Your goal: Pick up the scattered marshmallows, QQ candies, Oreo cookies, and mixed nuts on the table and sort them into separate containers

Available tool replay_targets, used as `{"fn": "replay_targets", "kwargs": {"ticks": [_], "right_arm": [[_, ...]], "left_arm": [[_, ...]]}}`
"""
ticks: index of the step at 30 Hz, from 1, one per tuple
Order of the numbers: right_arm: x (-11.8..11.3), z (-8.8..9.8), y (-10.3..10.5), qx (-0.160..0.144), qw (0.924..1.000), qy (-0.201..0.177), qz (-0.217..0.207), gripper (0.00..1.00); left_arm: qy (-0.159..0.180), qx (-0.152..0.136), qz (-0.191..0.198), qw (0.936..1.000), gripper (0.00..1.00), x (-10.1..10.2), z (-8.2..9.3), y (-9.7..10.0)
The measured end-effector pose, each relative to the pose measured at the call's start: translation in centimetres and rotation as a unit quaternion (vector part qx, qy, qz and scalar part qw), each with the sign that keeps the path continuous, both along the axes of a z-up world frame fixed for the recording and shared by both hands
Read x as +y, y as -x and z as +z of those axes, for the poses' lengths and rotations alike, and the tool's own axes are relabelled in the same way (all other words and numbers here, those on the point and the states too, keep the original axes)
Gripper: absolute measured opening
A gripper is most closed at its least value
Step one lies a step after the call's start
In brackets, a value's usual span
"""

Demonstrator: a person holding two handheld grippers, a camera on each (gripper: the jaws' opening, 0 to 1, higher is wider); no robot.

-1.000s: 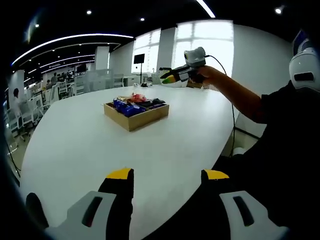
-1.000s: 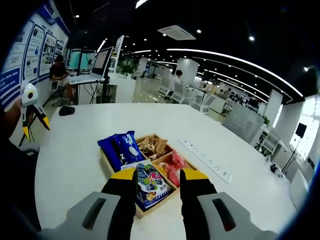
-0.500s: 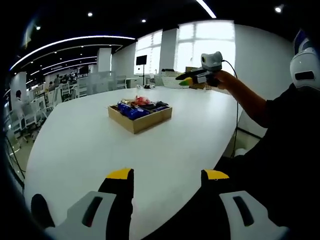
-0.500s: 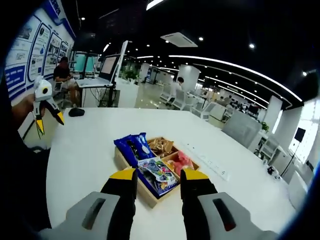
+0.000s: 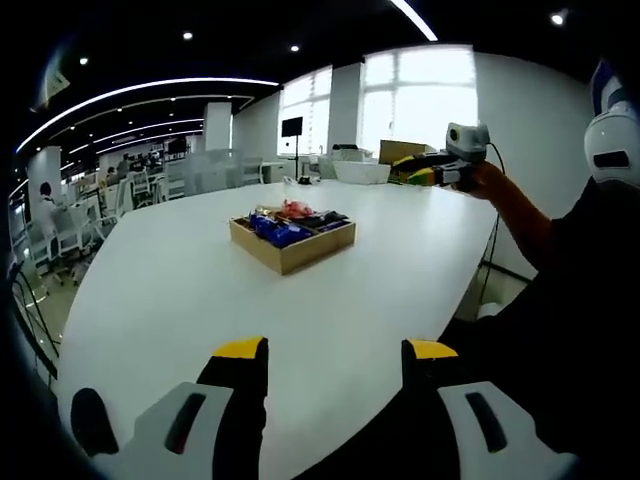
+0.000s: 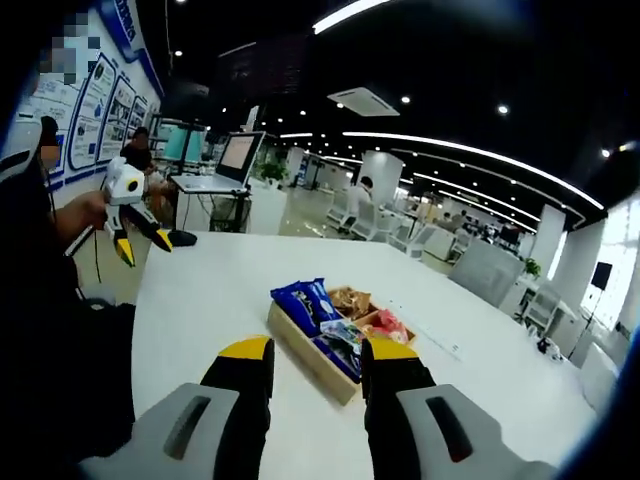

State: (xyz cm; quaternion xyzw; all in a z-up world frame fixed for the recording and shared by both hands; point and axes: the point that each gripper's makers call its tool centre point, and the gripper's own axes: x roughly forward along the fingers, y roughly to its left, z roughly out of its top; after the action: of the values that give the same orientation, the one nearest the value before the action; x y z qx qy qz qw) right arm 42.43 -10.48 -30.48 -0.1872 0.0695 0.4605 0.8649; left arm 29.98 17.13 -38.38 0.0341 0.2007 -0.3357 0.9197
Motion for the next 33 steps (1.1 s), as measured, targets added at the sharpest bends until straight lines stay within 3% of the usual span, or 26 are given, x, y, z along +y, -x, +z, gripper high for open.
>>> {"fn": "replay_targets", "kwargs": {"ticks": [8, 24, 33], "right_arm": [[-2.2, -0.1, 3.4, -0.017, 0.9991, -0.035, -0.015, 0.31], [-6.3, -3.8, 6.6, 0.023, 0.9984, -0.024, -0.046, 0.38], [-7.0, -5.2, 7.6, 0.044, 0.9977, -0.018, -0.049, 0.39]], "left_arm": [[0.001, -0.008, 0.007, 0.9999, 0.58, 0.5, 0.4, 0.1], [0.006, -0.017, 0.017, 0.9997, 0.58, 1.0, 0.8, -0.3], [0.009, -0.015, 0.019, 0.9997, 0.58, 1.0, 0.8, -0.2]]}}
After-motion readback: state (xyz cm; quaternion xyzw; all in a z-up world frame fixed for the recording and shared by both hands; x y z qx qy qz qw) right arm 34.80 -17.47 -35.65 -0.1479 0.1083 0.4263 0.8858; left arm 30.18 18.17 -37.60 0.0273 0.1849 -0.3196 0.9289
